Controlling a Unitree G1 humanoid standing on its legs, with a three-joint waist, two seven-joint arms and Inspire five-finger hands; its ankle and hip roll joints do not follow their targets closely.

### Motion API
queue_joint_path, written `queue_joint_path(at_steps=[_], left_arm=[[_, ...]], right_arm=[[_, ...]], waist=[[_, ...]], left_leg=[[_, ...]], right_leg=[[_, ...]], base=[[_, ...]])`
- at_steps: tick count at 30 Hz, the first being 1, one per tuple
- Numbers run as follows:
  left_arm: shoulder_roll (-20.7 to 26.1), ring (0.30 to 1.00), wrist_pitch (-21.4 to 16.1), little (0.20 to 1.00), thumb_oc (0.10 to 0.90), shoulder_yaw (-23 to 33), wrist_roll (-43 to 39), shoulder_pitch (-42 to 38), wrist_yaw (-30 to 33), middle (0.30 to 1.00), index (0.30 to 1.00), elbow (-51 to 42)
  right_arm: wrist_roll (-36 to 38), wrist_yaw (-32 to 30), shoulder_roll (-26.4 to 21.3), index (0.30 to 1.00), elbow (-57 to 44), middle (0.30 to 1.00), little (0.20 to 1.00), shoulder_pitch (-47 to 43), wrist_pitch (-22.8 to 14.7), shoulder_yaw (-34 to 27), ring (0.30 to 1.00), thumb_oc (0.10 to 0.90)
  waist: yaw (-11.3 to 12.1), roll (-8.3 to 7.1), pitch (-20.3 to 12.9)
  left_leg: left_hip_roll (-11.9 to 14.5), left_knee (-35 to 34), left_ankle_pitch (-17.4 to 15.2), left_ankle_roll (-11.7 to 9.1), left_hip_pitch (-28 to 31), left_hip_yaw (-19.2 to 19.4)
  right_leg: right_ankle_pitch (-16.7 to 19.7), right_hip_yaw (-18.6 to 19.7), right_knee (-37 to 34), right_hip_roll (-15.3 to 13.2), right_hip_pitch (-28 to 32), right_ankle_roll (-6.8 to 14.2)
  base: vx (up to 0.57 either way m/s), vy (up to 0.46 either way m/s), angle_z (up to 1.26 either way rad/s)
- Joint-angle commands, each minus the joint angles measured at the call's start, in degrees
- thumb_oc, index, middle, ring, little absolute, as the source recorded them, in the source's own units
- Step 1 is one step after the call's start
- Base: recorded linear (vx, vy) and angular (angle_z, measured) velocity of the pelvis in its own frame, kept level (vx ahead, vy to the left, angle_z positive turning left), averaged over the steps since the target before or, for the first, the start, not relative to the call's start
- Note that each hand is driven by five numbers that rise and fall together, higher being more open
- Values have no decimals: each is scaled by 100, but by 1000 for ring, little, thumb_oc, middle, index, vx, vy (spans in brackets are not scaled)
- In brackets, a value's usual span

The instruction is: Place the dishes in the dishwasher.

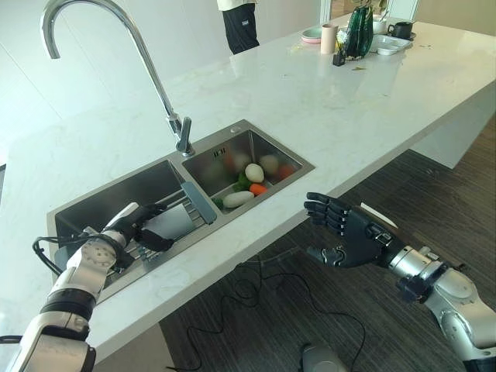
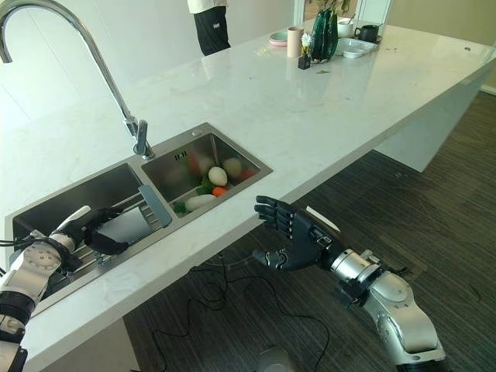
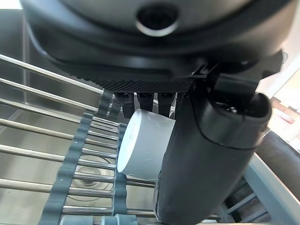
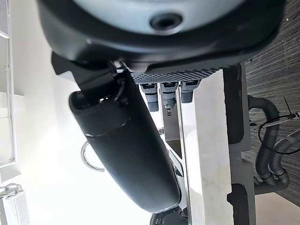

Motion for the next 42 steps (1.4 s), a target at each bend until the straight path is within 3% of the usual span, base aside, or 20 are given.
queue_joint_path(at_steps=[1,8,9,10,12,13,17,19,23,26,27,31,42], left_arm=[[333,900,-101,900,800,457,-118,-368,239,900,900,39],[286,900,82,900,800,355,-112,-438,37,900,900,229],[271,839,97,839,759,328,-92,-443,-10,839,839,267],[252,721,100,721,681,294,-55,-453,-87,721,721,310],[261,324,166,324,416,225,-30,-492,-227,324,324,366],[263,300,178,300,400,201,-49,-507,-285,300,300,394],[182,300,665,300,400,109,-79,-586,-645,300,300,632],[165,300,675,300,400,82,-38,-611,-744,300,300,817],[245,300,452,300,400,156,-199,-568,-565,300,300,670],[316,300,140,300,400,335,-631,-515,-128,300,300,261],[325,300,64,300,400,402,-678,-479,-31,300,300,162],[400,300,-490,300,400,951,-925,30,810,300,300,-909],[-88,300,-997,300,400,2237,-1315,982,2120,300,300,-3008]], right_arm=[[221,150,-48,900,-638,900,900,-362,-428,-325,900,800],[200,199,-90,900,-623,900,900,-424,-384,-268,900,800],[211,203,-110,900,-639,900,900,-431,-368,-263,900,800],[233,226,-133,900,-650,900,900,-440,-355,-259,900,800],[253,257,-163,900,-663,900,900,-441,-341,-273,900,800],[254,274,-169,900,-664,900,900,-440,-335,-275,900,800],[269,357,-217,900,-693,900,900,-470,-240,-253,900,800],[269,419,-262,900,-677,900,900,-490,-206,-222,900,800],[290,454,-298,900,-698,900,900,-412,-225,-272,900,800],[253,421,-239,900,-669,900,900,-363,-283,-258,900,800],[239,414,-221,900,-671,900,900,-348,-291,-263,900,800],[166,289,-57,900,-633,900,900,-233,-349,-331,900,800],[-154,-44,442,900,-777,900,900,-129,-318,-334,900,800]], waist=[[50,56,-322],[37,55,-326],[32,53,-326],[22,49,-329],[7,48,-331],[2,48,-335],[-32,43,-350],[-41,69,-370],[-39,43,-348],[67,56,-363],[82,24,-351],[310,-35,-381],[681,-161,-400]], left_leg=[[393,641,-925,-244,79,-247],[406,641,-920,-250,83,-238],[409,641,-918,-251,81,-236],[413,641,-912,-255,81,-234],[420,641,-909,-259,83,-226],[423,641,-907,-261,86,-222],[447,641,-903,-270,100,-200],[438,641,-1038,-301,158,-257],[477,641,-885,-282,126,-162],[437,641,-1014,-320,166,-306],[463,641,-864,-294,94,-233],[420,641,-859,-292,27,-412],[351,641,-867,-292,-75,-729]], right_leg=[[-168,-21,-152,-233,78,741],[-175,-15,-152,-207,79,732],[-177,-14,-152,-202,78,730],[-177,-9,-152,-190,76,726],[-177,-5,-152,-180,72,725],[-177,-7,-152,-178,73,726],[-193,-17,-152,-162,83,725],[-316,-5,-152,-158,139,765],[-207,-53,-152,-158,109,707],[-312,-98,-152,-211,202,771],[-195,-140,-152,-211,134,713],[-205,-286,-152,-305,172,718],[-270,-535,-152,-464,265,709]], base=[[0,0,0],[0,0,0],[-33,-8,-1],[-34,-9,-1],[-16,-4,0],[0,0,0],[-22,-14,-1],[36,13,-3],[-61,-38,-2],[52,15,3],[-94,-56,18],[-26,-27,17],[-6,-15,16]])
